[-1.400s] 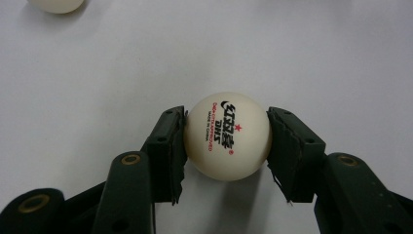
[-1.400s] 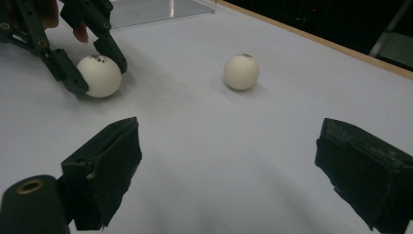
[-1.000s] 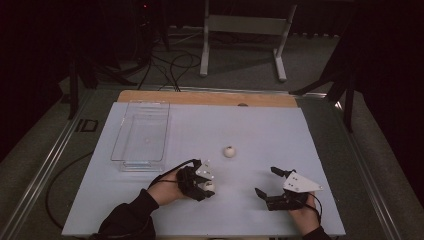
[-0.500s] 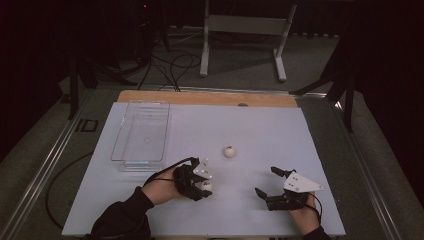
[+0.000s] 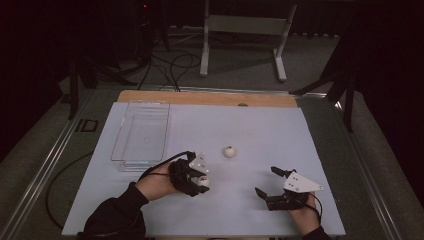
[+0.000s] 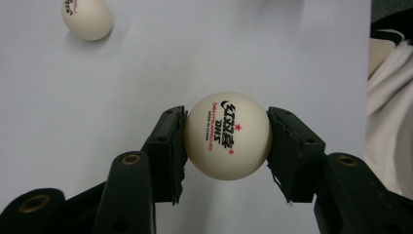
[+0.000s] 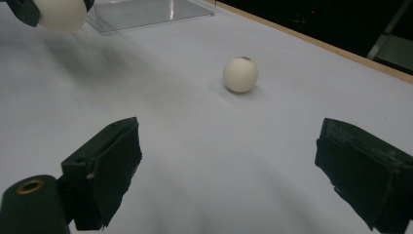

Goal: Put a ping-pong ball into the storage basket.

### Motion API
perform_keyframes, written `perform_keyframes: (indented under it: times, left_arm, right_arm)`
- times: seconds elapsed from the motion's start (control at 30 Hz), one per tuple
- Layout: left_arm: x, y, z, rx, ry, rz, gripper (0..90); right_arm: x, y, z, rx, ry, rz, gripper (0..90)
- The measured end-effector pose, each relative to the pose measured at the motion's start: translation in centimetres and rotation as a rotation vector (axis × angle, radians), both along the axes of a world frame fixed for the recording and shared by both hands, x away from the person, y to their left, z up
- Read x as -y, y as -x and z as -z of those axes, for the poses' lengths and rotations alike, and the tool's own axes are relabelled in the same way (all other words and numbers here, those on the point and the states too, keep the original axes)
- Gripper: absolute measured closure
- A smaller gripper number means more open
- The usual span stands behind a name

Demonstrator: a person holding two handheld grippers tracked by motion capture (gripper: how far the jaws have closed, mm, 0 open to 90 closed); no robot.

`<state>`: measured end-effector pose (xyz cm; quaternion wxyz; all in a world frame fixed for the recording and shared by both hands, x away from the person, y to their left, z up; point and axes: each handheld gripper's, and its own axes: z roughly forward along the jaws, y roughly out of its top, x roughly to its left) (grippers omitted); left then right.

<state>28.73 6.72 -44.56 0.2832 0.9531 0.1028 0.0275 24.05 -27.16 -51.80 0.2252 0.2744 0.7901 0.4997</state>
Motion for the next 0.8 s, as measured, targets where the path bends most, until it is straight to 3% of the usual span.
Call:
perform_keyframes:
  times: [0.4,0.8]
  left_arm:
    - [-0.5,-0.4,-1.6,-0.008,0.011,-0.001,52.2]
    - [-1.3,-1.4,-3.5,0.003,0.026,-0.038,52.2]
  right_arm:
    - [0.0,0.0,0.0,-0.002,-0.001,0.001,9.3]
    - [0.0,0.0,0.0,0.001,-0.003,0.001,9.3]
